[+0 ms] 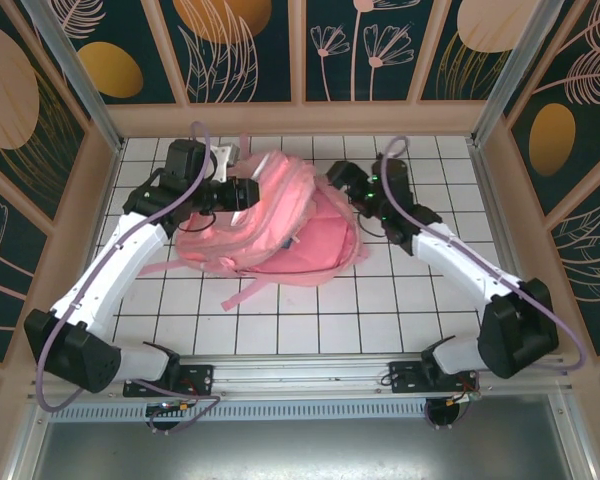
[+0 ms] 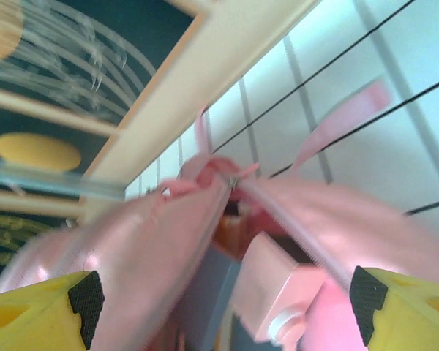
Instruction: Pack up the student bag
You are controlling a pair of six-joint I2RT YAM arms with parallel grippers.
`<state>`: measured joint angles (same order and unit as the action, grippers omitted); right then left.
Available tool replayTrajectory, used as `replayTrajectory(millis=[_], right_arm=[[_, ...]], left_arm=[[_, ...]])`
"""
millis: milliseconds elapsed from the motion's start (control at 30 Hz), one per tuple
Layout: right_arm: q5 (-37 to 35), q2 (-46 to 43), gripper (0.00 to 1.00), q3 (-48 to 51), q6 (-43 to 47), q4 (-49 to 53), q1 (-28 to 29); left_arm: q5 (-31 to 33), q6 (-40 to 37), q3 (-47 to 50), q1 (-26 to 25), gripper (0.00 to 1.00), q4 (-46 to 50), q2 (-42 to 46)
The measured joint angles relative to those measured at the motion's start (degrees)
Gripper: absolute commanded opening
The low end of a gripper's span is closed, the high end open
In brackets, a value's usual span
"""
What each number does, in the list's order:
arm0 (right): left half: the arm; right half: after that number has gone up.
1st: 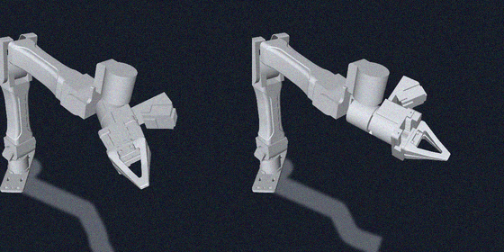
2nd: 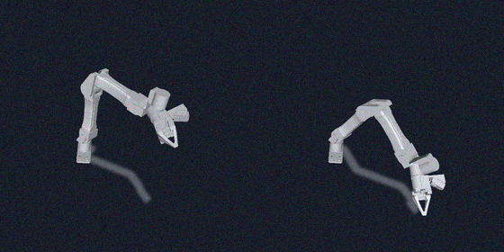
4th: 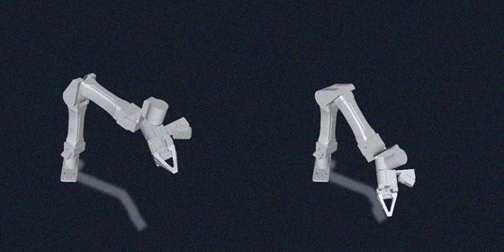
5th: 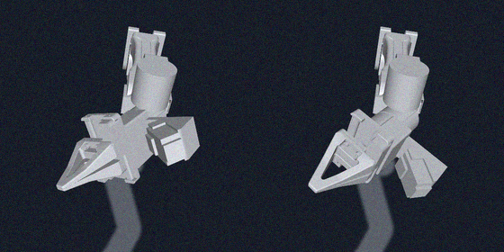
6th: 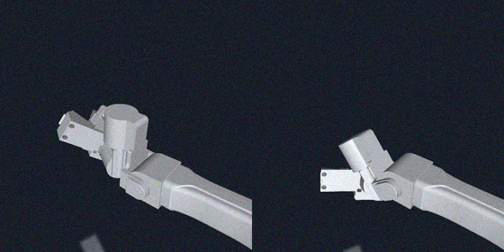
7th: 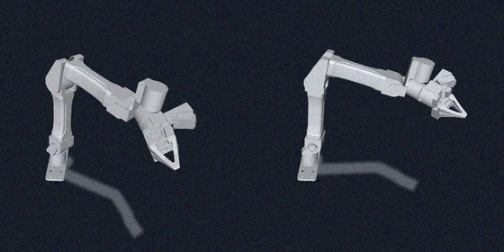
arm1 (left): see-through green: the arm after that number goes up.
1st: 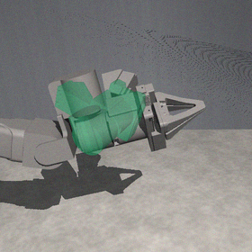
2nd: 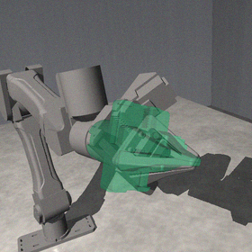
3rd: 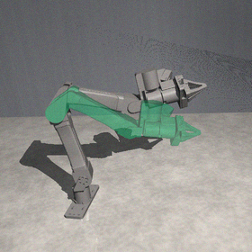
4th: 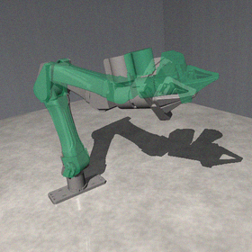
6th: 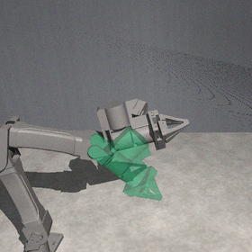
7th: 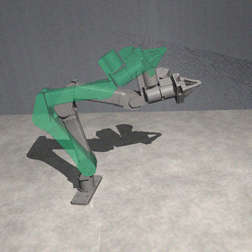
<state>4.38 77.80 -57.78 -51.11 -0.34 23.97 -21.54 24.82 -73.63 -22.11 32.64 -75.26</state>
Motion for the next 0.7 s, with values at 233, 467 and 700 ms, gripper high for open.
replayTrajectory(millis=[233,467,700], right_arm=[[6.08,10.54,0.89,-10.56,8.35,5.05,-3.63],[13.7,28.7,0.87,-26.34,14.51,10.78,-3.69],[17.03,37.7,0.7,-29.62,15.67,14.56,-5.92]], left_arm=[[10.78,6.54,7.15,0.0,0.87,1.03,8.94],[18.91,20.13,23.43,0.11,0.81,3.45,19.37],[23.34,29.7,33.29,0.44,0.51,7.52,27.34]])
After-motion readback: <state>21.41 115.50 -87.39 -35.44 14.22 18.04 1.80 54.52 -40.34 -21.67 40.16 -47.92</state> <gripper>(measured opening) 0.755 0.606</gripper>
